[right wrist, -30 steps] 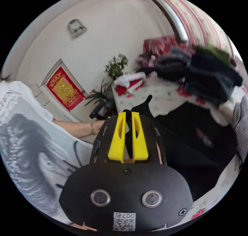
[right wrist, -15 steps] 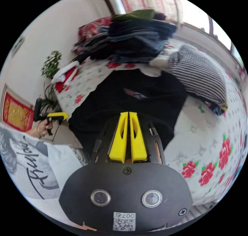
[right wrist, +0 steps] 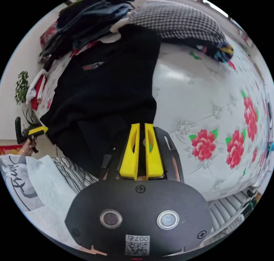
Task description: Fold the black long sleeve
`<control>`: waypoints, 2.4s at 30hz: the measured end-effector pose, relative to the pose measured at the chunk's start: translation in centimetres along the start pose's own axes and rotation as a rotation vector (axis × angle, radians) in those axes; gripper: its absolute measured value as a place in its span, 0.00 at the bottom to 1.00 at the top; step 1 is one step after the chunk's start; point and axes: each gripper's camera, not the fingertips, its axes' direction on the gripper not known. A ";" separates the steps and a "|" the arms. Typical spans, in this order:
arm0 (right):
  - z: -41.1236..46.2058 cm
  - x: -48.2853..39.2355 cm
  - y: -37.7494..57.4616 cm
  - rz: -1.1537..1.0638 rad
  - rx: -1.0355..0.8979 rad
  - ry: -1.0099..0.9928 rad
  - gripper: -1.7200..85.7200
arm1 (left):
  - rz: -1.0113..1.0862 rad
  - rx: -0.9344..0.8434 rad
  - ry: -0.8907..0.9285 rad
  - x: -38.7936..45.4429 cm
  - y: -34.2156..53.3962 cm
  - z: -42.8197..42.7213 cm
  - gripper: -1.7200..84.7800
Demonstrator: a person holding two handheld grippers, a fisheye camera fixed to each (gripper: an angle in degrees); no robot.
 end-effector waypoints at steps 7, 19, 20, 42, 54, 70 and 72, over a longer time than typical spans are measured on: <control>-6.3 3.6 4.3 0.129 0.233 -0.150 0.04 | -0.101 0.073 -0.012 -3.2 3.6 -3.4 0.06; -0.2 6.9 20.6 0.375 0.053 -0.310 0.12 | -0.025 -0.137 0.019 -7.9 8.5 3.3 0.14; 1.1 6.7 20.5 0.354 0.023 -0.305 0.12 | -0.005 -0.149 0.018 -7.7 8.1 4.0 0.14; -12.3 13.8 16.3 0.129 0.301 -0.995 0.02 | 0.243 0.257 0.653 -11.3 0.6 -11.3 0.01; -14.2 14.6 7.5 0.249 0.464 -0.495 0.08 | -0.170 0.370 0.268 -13.0 -8.5 -8.0 0.07; -4.6 0.9 -6.1 -0.277 0.051 -0.127 0.11 | 0.058 0.212 -0.031 -2.3 -12.9 -2.3 0.12; -4.6 1.6 -7.5 -0.224 0.044 -0.136 0.08 | 0.128 0.166 -0.089 0.0 -15.3 -1.2 0.13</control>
